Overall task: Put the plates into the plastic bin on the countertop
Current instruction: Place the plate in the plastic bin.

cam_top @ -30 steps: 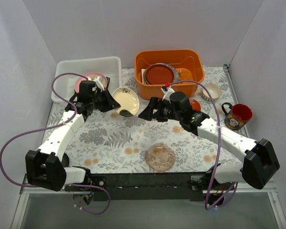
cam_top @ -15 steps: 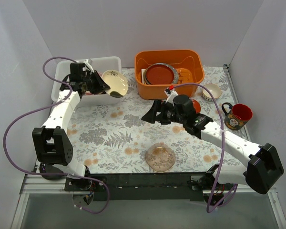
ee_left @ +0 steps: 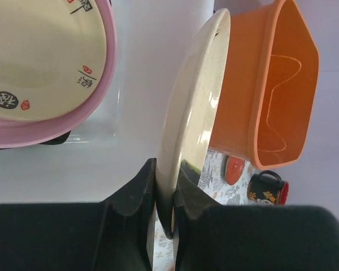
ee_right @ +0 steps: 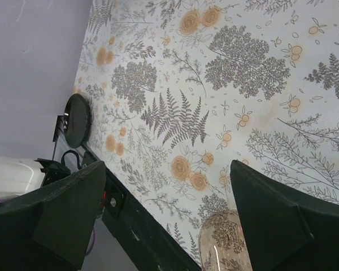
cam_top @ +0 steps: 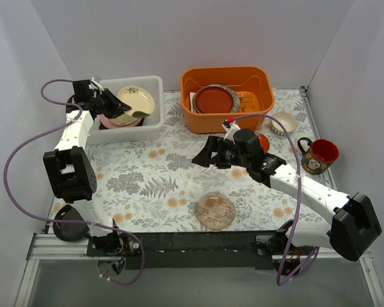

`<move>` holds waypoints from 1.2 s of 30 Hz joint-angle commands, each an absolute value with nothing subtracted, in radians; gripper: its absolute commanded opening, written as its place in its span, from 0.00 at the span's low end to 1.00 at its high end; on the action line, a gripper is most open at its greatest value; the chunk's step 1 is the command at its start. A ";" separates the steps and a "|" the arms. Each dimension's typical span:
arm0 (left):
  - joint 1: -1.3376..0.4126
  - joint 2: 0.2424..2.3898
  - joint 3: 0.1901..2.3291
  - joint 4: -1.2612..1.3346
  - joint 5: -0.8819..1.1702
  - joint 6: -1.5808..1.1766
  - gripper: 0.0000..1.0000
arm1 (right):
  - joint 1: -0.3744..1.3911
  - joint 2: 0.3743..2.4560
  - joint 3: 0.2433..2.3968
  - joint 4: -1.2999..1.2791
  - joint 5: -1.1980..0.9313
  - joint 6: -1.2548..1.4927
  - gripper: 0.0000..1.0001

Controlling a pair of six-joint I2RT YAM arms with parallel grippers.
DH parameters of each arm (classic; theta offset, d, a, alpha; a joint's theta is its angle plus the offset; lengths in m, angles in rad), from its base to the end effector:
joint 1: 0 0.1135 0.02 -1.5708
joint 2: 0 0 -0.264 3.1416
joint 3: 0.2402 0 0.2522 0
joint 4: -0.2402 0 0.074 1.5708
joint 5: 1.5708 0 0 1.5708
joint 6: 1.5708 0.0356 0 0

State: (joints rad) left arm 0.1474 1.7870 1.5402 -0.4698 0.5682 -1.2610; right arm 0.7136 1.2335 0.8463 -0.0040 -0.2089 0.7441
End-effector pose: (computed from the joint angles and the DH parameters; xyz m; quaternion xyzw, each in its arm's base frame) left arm 0.4057 0.0409 0.3014 -0.4772 0.7410 -0.4267 0.2027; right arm 0.2089 0.1906 0.2842 -0.0454 0.8273 0.4330 0.3549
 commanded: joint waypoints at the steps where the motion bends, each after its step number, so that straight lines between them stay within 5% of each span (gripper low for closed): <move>1: 0.164 1.796 1.589 -0.394 0.658 -1.324 0.00 | 0.707 1.200 0.827 0.023 -0.210 0.727 0.98; 36: 0.242 2.012 1.652 -0.411 0.529 -1.339 0.00 | 0.701 1.203 0.831 0.005 -0.239 0.733 0.96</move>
State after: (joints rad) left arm 0.2382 2.0037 1.6375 -0.4252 0.5308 -1.3529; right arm 0.7067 1.2213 0.8215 -0.0074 -0.2314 0.7444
